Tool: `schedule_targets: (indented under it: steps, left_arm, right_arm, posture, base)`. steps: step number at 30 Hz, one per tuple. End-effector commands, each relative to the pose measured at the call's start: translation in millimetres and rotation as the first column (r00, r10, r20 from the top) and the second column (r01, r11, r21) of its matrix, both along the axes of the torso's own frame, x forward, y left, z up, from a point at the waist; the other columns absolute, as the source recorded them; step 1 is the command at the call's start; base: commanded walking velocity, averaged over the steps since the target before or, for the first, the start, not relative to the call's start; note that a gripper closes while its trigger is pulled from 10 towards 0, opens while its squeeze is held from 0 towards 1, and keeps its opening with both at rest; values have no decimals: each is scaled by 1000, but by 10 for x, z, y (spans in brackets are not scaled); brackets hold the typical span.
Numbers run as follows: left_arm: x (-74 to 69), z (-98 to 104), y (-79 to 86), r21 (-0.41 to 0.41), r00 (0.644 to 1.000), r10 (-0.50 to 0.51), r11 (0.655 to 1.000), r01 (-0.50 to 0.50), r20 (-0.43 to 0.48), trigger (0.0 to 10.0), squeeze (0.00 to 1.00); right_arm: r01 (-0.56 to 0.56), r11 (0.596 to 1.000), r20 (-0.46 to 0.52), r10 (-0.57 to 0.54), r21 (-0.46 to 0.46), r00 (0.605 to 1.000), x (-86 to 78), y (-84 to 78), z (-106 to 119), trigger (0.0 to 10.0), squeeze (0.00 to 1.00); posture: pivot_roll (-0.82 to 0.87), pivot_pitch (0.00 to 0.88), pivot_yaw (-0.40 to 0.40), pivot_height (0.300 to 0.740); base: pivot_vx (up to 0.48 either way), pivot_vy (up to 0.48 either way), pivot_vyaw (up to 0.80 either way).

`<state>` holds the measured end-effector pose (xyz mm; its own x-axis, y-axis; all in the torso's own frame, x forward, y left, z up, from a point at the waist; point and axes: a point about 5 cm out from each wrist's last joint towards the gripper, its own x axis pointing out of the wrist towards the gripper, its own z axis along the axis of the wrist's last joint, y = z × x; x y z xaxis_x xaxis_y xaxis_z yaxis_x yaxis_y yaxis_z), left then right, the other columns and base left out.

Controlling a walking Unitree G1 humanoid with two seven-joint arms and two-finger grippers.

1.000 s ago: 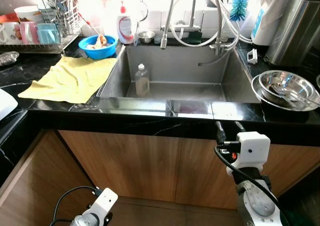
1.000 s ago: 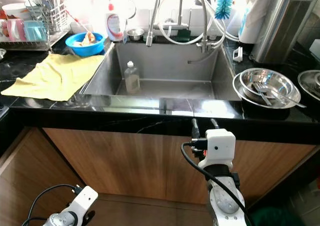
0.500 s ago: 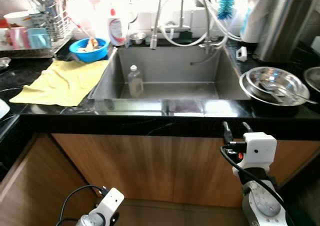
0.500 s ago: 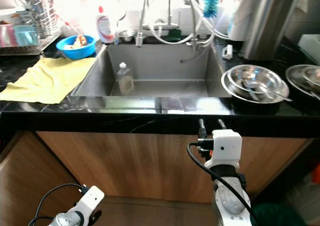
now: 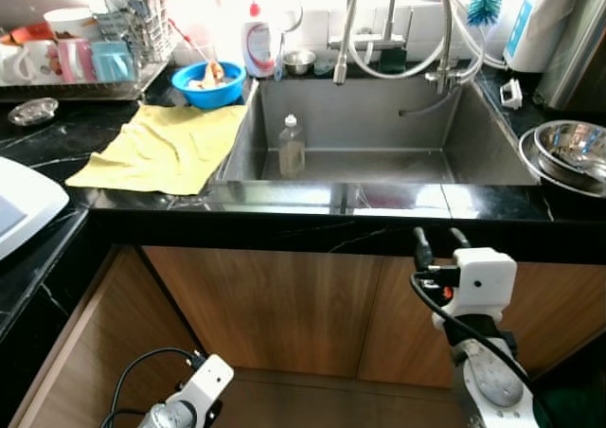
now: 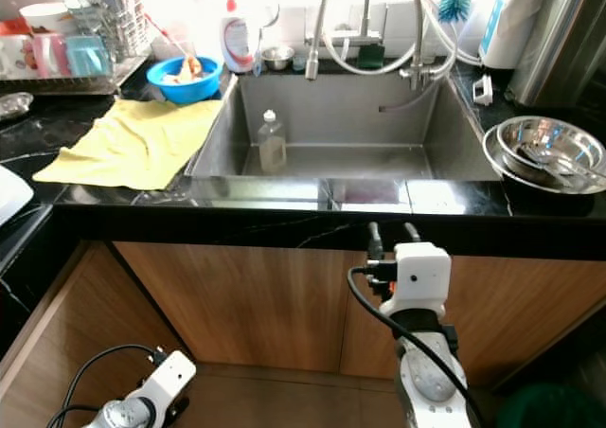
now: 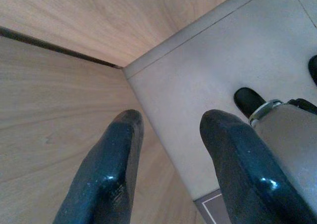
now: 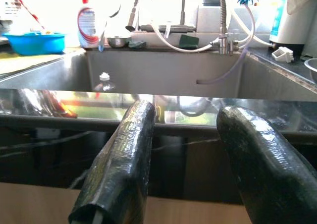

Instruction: Kitchen organization

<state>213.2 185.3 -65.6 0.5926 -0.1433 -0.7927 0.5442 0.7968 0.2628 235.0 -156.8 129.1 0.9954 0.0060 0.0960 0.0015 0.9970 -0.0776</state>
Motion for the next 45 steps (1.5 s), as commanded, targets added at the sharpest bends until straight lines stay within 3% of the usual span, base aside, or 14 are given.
schedule_targets:
  steps: [1,28,36,45]
  left_arm:
    - [12,10,8,-1,1000,-7,1000,7,4,10000,0]
    - [22,13,-50,-3,999,-37,999,37,19,10000,0]
    - [13,6,-55,-7,999,-27,1000,27,19,10000,0]
    - [-20,-14,-51,-5,1000,-22,1000,22,6,10000,0]
  right_arm:
    - [-1,1000,-1,1,8,1000,1,-5,-5,10000,0]
    - [-10,1000,1,10,12,1000,9,8,-8,10000,0]
    - [-6,1000,19,6,12,1000,14,-4,27,10000,0]
    - [71,997,76,-72,11,995,22,-112,119,10000,0]
  posture:
    - [-111,0,69,740]
    - [-110,0,68,740]
    - [-112,0,65,740]
    - [-115,0,65,740]
  base:
    - [0,0,0]
    - [0,0,0]
    - [270,0,0]
    - [283,0,0]
